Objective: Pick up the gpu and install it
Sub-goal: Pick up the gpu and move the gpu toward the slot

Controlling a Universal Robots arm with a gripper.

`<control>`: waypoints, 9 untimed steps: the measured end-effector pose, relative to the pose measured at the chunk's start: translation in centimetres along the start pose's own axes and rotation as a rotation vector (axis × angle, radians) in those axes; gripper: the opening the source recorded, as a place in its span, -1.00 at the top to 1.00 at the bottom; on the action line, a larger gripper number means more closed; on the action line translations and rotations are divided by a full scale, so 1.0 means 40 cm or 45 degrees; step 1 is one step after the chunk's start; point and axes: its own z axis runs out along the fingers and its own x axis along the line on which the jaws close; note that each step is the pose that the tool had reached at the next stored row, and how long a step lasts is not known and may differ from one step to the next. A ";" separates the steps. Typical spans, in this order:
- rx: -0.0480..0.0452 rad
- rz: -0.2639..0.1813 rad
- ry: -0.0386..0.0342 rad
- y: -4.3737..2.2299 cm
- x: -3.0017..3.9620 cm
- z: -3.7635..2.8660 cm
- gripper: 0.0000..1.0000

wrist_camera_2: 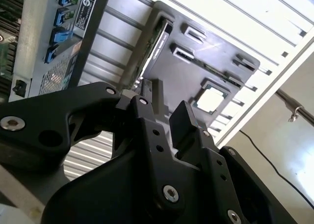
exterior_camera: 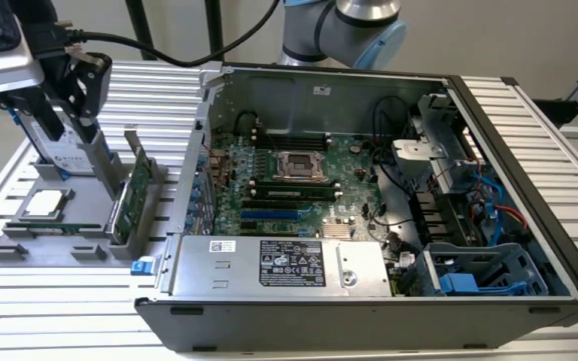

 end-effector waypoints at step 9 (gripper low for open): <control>0.000 0.000 -0.0005 0.000 -0.006 0.018 -1.00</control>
